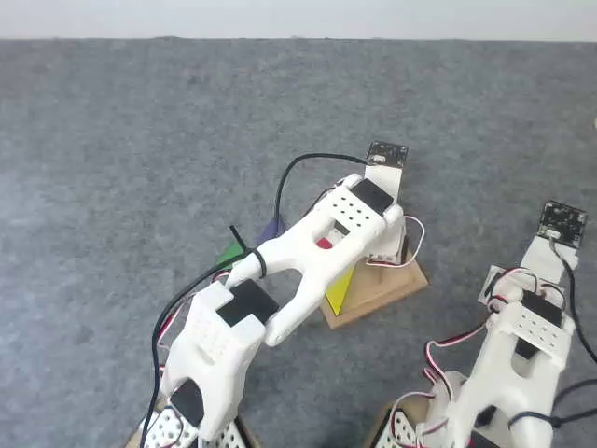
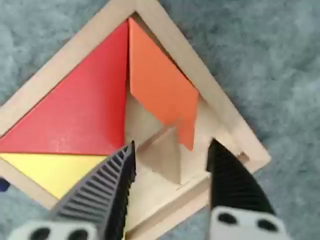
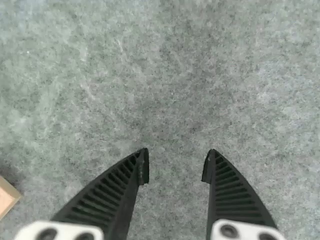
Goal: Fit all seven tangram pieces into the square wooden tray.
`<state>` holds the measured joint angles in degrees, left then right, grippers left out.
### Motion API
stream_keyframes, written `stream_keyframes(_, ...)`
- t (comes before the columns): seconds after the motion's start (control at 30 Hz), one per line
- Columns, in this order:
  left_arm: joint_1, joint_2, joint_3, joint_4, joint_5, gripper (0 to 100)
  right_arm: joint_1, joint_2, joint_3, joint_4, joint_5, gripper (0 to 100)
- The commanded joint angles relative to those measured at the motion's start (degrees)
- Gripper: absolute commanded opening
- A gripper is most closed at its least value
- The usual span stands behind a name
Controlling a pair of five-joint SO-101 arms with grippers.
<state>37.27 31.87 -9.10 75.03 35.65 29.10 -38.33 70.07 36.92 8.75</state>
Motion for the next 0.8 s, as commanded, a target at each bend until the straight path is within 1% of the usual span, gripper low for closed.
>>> stream_keyframes(0.0,-0.5,-0.7,-2.6,-1.3,1.8,24,0.5,-1.7,-2.5,-1.3,-0.6,18.5)
stream_keyframes(0.23,-4.9,-0.7,-3.6,-1.9,1.1,24,0.5,-1.7,-2.5,-1.3,-0.6,18.5)
stream_keyframes(0.3,-6.8,-1.2,-3.6,-1.9,-1.1,24,0.4,-1.7,-2.5,-1.3,-0.6,18.5)
stream_keyframes(0.37,-8.0,-2.2,-4.4,-1.2,-5.5,24,0.1,-1.7,-2.5,-1.3,-0.6,18.5)
stream_keyframes(0.4,-8.2,-3.0,-4.7,-0.4,-9.1,24,-0.4,-1.7,-2.5,-1.3,-0.6,18.5)
stream_keyframes(0.5,-8.9,-8.0,-4.8,0.4,-23.6,24,-1.0,-1.7,-2.4,-1.1,-0.5,18.5)
stream_keyframes(0.53,-9.4,-10.4,-4.2,0.9,-26.5,23,-0.9,-1.7,-2.4,-1.1,-0.5,18.5)
stream_keyframes(0.63,-12.7,-19.0,-0.3,1.7,-28.9,22,-0.9,-1.7,-2.4,-1.0,-0.5,18.5)
stream_keyframes(0.77,-19.0,-31.6,9.8,-2.2,-34.5,16,-1.0,-1.7,-2.4,-0.9,-0.5,18.6)
